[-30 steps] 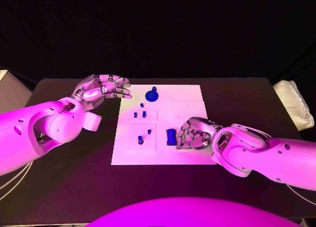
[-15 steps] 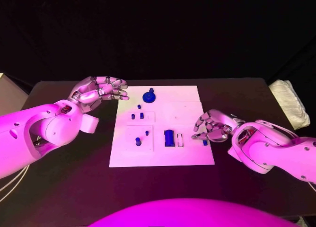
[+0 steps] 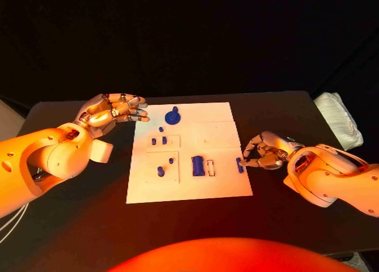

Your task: Assemble the parts on the task board

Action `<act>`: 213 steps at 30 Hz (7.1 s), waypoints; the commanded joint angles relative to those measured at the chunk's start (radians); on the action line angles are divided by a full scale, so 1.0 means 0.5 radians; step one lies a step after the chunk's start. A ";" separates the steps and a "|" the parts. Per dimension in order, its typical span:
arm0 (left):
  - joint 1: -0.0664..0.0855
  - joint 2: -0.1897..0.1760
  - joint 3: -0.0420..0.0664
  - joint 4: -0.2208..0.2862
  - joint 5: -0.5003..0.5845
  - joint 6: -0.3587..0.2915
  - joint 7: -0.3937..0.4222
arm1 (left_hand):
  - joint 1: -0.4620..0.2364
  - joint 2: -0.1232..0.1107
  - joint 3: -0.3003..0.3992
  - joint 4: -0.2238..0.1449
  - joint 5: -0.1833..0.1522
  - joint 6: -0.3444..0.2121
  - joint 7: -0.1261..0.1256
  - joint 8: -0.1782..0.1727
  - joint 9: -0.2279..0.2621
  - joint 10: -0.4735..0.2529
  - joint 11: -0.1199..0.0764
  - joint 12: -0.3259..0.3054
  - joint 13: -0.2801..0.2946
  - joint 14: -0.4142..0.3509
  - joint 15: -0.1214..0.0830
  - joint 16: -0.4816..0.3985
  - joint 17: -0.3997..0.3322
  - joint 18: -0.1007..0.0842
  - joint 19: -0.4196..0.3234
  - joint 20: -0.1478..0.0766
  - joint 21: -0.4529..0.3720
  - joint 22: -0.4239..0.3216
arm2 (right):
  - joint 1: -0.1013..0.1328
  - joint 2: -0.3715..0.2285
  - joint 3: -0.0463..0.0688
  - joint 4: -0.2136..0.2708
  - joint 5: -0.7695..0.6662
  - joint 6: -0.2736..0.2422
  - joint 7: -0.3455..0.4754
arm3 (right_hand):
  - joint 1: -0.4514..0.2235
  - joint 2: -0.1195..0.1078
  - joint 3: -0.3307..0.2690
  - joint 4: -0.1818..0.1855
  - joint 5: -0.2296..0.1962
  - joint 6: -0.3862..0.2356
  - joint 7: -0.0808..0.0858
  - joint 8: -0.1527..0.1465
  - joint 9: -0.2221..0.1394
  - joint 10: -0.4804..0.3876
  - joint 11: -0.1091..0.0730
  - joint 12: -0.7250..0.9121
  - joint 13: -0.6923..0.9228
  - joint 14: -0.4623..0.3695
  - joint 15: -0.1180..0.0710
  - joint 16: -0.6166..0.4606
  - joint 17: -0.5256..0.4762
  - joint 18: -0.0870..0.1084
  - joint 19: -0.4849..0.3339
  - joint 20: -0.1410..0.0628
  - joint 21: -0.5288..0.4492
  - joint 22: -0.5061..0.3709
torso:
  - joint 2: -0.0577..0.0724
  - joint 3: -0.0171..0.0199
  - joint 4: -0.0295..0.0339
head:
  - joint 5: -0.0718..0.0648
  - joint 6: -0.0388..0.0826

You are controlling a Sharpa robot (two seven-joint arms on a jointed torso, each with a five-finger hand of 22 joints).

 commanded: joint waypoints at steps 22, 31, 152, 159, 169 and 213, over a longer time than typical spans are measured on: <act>0.000 0.002 0.001 0.005 0.006 0.042 0.020 | 0.018 -0.003 0.006 0.006 0.003 -0.011 0.002 0.009 -0.003 -0.014 -0.003 0.009 -0.003 -0.013 0.002 0.011 0.003 0.025 0.014 -0.005 -0.012 -0.002 | -0.090 0.151 -0.010 -0.086 -0.233 0.147 -0.247 | 0.007 0.029 0.035 -0.018 0.037 0.051 -0.018 -0.002 -0.001 0.070 -0.007 -0.002 0.333 0.192 -0.001 -0.007 0.423 -0.011 0.148 0.008 0.002 0.420 | 0.002 -0.0036 0.007 | 0.000 -0.011; 0.000 -0.003 0.001 0.007 0.006 0.041 0.010 | 0.021 -0.002 0.004 0.010 0.002 -0.011 0.003 0.010 -0.004 -0.015 -0.003 0.011 -0.003 -0.013 0.002 0.011 0.004 0.024 0.017 -0.005 -0.017 -0.004 | -0.116 0.194 -0.011 -0.115 -0.337 0.218 -0.280 | 0.234 -0.001 0.312 -0.058 0.241 0.093 -0.032 -0.041 -0.030 0.072 -0.022 -0.005 0.335 0.193 -0.015 -0.006 0.428 -0.015 0.152 -0.007 0.019 0.426 | 0.002 -0.0034 0.004 | 0.014 -0.023; 0.000 -0.011 0.001 0.002 -0.002 0.070 -0.035 | 0.027 0.012 0.003 0.031 0.002 -0.010 0.003 0.012 -0.006 -0.022 -0.002 0.016 -0.004 -0.017 0.003 0.012 0.007 0.024 0.026 -0.005 -0.030 -0.013 | -0.094 0.454 0.004 -0.070 -0.269 0.059 -0.260 | -0.428 -0.072 0.636 -0.095 0.252 0.150 -0.079 0.104 0.072 0.149 -0.060 0.128 0.427 0.216 -0.042 0.054 0.527 -0.043 0.176 -0.032 0.189 0.465 | 0.000 -0.0016 0.001 | 0.043 -0.043; 0.000 -0.011 0.001 0.000 -0.003 0.068 -0.040 | 0.025 0.012 0.001 0.036 0.002 -0.009 0.003 0.013 -0.006 -0.023 -0.002 0.016 -0.005 -0.018 0.004 0.012 0.007 0.024 0.026 -0.005 -0.032 -0.014 | -0.095 0.446 0.004 -0.086 -0.253 0.088 -0.229 | -0.281 -0.092 0.626 -0.161 0.030 0.147 -0.080 0.100 0.063 0.149 -0.061 0.125 0.428 0.216 -0.043 0.054 0.527 -0.042 0.175 -0.032 0.184 0.464 | 0.003 0.0007 -0.001 | 0.047 -0.043; 0.000 -0.008 0.001 -0.003 -0.006 0.068 -0.043 | 0.025 0.014 0.000 0.039 0.003 -0.009 0.003 0.013 -0.007 -0.024 -0.002 0.016 -0.005 -0.019 0.004 0.012 0.008 0.024 0.027 -0.005 -0.033 -0.015 | -0.101 0.494 0.004 -0.145 -0.264 0.061 -0.240 | -0.265 -0.080 0.630 -0.164 0.021 0.150 -0.081 0.100 0.061 0.149 -0.062 0.126 0.429 0.216 -0.043 0.054 0.527 -0.042 0.175 -0.033 0.184 0.464 | 0.004 -0.0001 0.005 | 0.045 -0.043; 0.000 0.082 -0.004 -0.167 0.049 0.005 0.036 | 0.022 0.017 -0.004 0.051 0.002 -0.011 0.002 0.013 -0.008 -0.026 -0.002 0.019 -0.005 -0.020 0.004 0.012 0.009 0.024 0.030 -0.004 -0.039 -0.019 | 0.037 0.452 0.019 -0.454 1.462 -0.252 0.980 | -0.226 -0.045 0.220 -0.010 0.193 -0.176 0.073 -0.142 -0.031 -0.024 0.071 -0.238 0.278 0.163 0.060 -0.083 0.329 0.056 0.059 0.052 -0.410 0.299 | -0.078 -0.0479 -0.010 | 0.047 -0.004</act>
